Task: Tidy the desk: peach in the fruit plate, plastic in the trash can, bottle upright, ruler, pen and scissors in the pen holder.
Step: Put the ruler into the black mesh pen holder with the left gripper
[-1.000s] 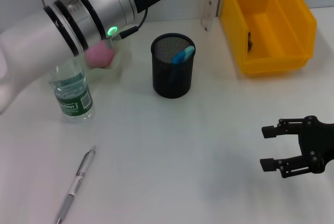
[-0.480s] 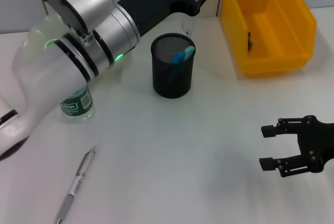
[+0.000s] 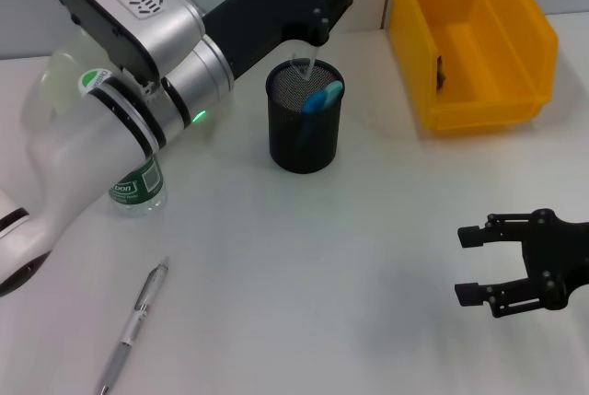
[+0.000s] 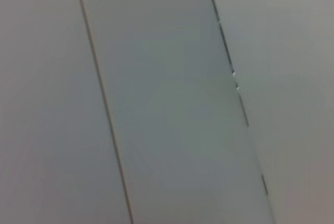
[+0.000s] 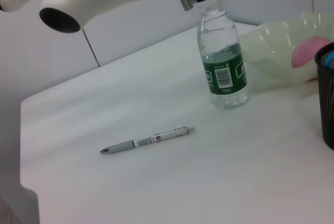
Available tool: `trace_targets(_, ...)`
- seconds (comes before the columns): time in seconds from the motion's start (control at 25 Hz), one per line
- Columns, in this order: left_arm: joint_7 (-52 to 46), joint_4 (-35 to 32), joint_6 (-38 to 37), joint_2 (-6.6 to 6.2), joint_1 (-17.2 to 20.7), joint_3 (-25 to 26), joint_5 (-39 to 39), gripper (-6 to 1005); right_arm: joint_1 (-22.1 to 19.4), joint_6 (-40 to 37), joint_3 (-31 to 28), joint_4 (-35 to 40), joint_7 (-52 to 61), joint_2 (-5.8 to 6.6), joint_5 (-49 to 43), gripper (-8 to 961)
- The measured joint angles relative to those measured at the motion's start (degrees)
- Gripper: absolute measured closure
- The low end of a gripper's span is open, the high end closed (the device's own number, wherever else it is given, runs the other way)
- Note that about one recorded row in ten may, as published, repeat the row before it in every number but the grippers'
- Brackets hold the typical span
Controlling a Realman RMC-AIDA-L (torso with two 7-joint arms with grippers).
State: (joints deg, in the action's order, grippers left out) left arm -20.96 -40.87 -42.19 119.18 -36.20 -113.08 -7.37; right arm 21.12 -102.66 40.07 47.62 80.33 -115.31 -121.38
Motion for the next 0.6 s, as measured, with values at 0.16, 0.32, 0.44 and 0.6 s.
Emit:
trace_targets(0.16, -0.29, 1.57, 0.1, 0.0, -0.15, -0.37, 1.92, 601, -0.08, 0.01, 0.04, -0.07, -0.06, 0.0, 0.0, 119)
trace_targets(0.32, -2.31, 2.35, 0.17, 0.0, 0.08, -0.52, 2.84, 600, -0.07, 0.01, 0.09, -0.53, -0.09, 0.0, 0.01, 119)
trace_targets(0.44, -3.28, 3.11, 0.18, 0.0, 0.09, -0.54, 3.02, 599, -0.06, 0.01, 0.09, -1.06, -0.11, 0.0, 0.01, 119)
trace_targets(0.6, -4.36, 3.71, 0.19, 0.0, 0.15, -0.57, 3.24, 599, -0.04, 0.0, -0.01, -1.66, -0.65, 0.0, 0.0, 119)
